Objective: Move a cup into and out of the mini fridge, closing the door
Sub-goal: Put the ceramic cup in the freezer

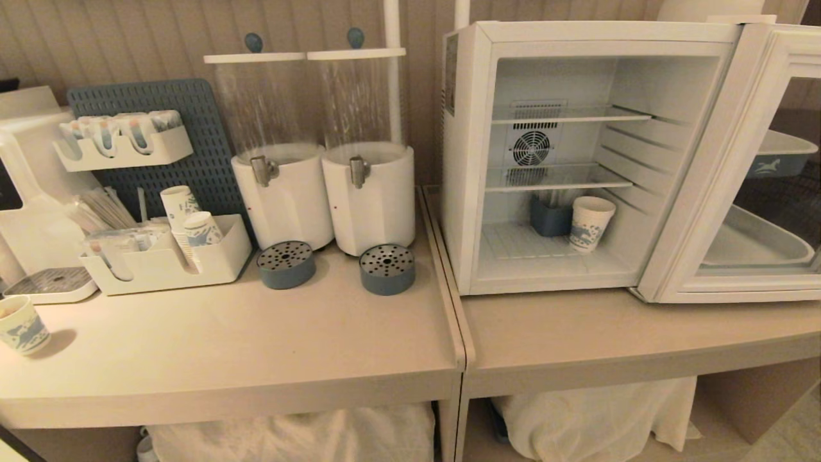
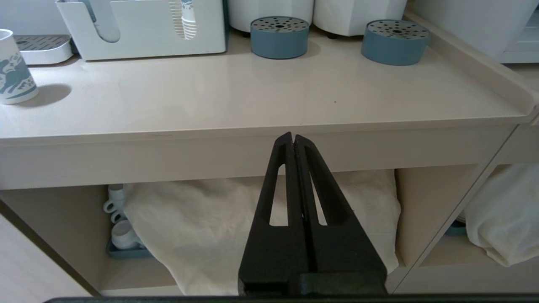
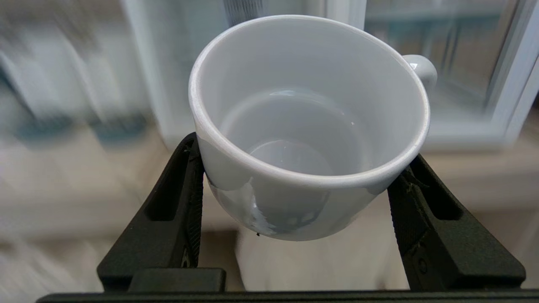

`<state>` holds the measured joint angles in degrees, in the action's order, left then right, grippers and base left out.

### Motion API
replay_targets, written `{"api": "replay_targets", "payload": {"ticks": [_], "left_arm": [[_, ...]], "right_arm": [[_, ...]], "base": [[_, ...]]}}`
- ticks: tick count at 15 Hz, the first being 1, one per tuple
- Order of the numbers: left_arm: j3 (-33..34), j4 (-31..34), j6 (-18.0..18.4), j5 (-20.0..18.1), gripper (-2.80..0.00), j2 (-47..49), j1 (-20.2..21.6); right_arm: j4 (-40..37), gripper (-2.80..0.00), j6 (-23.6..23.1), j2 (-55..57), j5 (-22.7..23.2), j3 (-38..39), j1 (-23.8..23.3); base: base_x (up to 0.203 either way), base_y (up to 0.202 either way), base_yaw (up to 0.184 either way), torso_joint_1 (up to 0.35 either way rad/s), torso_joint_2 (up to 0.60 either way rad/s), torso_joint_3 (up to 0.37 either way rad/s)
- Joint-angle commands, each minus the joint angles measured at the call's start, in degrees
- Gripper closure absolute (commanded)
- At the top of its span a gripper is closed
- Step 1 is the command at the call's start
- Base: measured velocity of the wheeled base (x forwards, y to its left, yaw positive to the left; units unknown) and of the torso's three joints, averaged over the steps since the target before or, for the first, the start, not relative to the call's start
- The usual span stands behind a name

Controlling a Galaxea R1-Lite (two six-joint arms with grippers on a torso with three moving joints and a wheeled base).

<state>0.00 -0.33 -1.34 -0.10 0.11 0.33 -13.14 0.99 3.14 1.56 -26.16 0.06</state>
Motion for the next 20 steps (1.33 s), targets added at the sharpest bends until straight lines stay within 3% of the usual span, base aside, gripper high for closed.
{"api": "replay_targets", "payload": {"ticks": [1,4,6,10,12,16,20], "left_arm": [[0.0,0.0,-0.1,0.0,0.0,0.0,0.0],[0.0,0.0,-0.2,0.0,0.0,0.0,0.0],[0.0,0.0,-0.2,0.0,0.0,0.0,0.0],[0.0,0.0,-0.2,0.0,0.0,0.0,0.0],[0.0,0.0,-0.2,0.0,0.0,0.0,0.0],[0.0,0.0,-0.2,0.0,0.0,0.0,0.0],[0.0,0.0,-0.2,0.0,0.0,0.0,0.0]], "right_arm": [[-3.0,0.0,2.4,10.7,0.6,-11.5,-0.2],[-4.8,0.0,6.3,33.0,3.0,-21.4,-0.1],[-2.4,0.0,6.6,45.2,9.2,-23.7,0.0],[16.9,0.0,0.3,63.8,26.4,-19.1,-0.3],[25.6,0.0,-3.7,73.5,29.7,-17.4,-0.9],[43.5,0.0,-6.8,92.6,29.6,-17.7,-1.3],[57.1,0.0,-7.4,108.6,21.1,-22.1,0.2]], "base": [[0.0,0.0,0.0,0.0,0.0,0.0],[0.0,0.0,0.0,0.0,0.0,0.0],[0.0,0.0,0.0,0.0,0.0,0.0],[0.0,0.0,0.0,0.0,0.0,0.0],[0.0,0.0,0.0,0.0,0.0,0.0],[0.0,0.0,0.0,0.0,0.0,0.0],[0.0,0.0,0.0,0.0,0.0,0.0]]}}
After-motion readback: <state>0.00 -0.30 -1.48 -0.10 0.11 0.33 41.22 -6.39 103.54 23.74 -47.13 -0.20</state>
